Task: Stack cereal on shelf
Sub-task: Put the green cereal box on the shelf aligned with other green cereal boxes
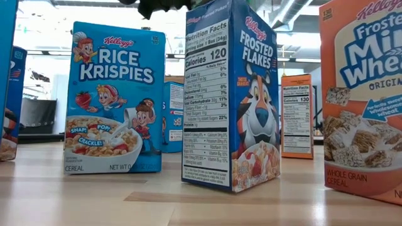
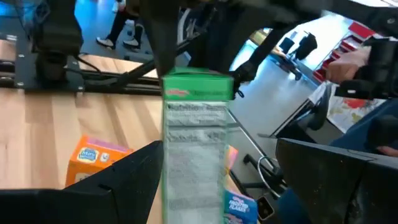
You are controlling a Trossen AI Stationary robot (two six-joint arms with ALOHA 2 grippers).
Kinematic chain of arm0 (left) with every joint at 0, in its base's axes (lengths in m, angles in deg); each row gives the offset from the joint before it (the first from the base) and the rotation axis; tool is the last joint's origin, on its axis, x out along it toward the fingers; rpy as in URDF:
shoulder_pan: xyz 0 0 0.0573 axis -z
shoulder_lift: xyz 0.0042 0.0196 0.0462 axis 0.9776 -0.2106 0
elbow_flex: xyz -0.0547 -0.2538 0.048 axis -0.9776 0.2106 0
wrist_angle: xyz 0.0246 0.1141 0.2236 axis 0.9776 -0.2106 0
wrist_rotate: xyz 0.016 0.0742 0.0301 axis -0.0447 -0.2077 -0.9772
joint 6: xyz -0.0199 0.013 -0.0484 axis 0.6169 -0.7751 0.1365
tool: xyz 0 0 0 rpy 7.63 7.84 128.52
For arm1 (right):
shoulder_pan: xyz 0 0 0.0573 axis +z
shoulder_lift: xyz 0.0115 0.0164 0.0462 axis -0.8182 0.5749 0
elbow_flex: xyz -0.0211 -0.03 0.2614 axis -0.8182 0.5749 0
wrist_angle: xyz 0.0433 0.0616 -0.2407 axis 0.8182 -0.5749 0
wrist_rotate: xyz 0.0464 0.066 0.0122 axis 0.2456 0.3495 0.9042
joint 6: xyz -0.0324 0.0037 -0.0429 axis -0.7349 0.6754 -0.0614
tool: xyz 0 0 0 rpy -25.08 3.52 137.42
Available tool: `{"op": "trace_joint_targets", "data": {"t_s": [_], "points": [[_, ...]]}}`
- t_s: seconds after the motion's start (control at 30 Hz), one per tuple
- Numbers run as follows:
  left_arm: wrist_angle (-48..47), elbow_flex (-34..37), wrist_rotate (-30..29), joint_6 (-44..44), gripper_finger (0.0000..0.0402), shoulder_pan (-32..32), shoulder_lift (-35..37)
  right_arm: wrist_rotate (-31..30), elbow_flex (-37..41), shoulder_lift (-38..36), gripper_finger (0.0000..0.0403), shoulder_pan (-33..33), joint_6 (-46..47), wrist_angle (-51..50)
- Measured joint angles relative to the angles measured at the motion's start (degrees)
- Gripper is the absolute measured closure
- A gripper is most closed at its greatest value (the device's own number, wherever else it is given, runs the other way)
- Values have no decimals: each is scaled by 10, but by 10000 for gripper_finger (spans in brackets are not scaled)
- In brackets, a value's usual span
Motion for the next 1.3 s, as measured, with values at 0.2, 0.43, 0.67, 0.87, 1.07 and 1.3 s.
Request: {"op": "trace_joint_targets", "data": {"t_s": [0.2, 0.43, 0.67, 0.87, 1.07, 1.3], "points": [[-2, -3, -25, -14, 100, 19, -15, 7, 1, 0, 245, -8, -16, -6], [-10, -3, -63, -42, 100, 25, -15, 11, 1, 0, 245, -11, -19, -5], [-5, -2, -74, -49, 100, 22, -15, 11, 1, -1, 245, -6, -6, -1], [0, -2, -101, -56, 100, 22, -16, 10, 0, 0, 245, -2, 2, 32], [0, -2, -95, -55, 100, 22, -16, 12, 0, 0, 245, -13, -14, 46], [-1, -2, -83, -61, 100, 22, -16, 13, 0, 0, 246, -19, -25, 64]]}}
